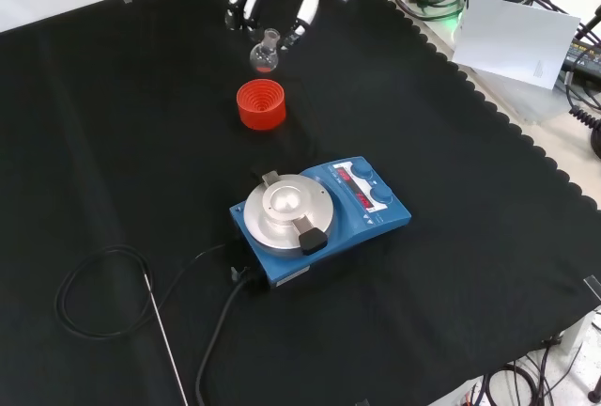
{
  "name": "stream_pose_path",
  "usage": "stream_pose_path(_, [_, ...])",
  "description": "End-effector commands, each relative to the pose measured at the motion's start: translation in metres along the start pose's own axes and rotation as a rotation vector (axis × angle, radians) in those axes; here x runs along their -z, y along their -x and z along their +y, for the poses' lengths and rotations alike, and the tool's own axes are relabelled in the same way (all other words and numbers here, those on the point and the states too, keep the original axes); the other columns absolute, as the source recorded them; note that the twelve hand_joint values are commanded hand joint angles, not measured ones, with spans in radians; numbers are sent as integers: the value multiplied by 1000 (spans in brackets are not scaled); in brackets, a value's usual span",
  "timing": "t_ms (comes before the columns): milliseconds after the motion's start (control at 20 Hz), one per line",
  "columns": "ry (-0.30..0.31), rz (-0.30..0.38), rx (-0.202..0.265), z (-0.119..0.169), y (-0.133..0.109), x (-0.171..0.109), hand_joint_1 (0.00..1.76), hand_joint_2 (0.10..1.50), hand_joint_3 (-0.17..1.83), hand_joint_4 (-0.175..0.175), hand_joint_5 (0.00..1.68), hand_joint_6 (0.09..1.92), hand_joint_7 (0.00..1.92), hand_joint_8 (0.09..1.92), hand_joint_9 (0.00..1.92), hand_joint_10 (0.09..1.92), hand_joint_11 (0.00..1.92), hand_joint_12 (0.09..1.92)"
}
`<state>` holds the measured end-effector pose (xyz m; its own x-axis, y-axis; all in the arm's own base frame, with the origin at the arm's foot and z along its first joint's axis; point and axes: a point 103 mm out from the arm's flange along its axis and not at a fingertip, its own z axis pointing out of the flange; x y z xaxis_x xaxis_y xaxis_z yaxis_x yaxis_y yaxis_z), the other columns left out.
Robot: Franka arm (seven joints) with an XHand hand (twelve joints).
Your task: Place the round-bottom flask on the heater.
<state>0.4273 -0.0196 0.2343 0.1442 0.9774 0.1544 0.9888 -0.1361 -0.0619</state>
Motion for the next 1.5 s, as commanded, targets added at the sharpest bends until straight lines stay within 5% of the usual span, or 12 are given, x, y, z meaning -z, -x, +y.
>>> stream_pose_path(50, [-24,-19,67,4,-43,8,1114,713,696,46,1119,958,527,706,771,580,545,1281])
stream_pose_path(750, [-79,-31,207,37,-146,-9,1116,706,706,43,1123,956,526,707,771,580,546,1279])
stream_pose_path(1500, [-114,-38,296,48,-211,-28,1116,703,711,42,1124,957,524,707,766,578,545,1279])
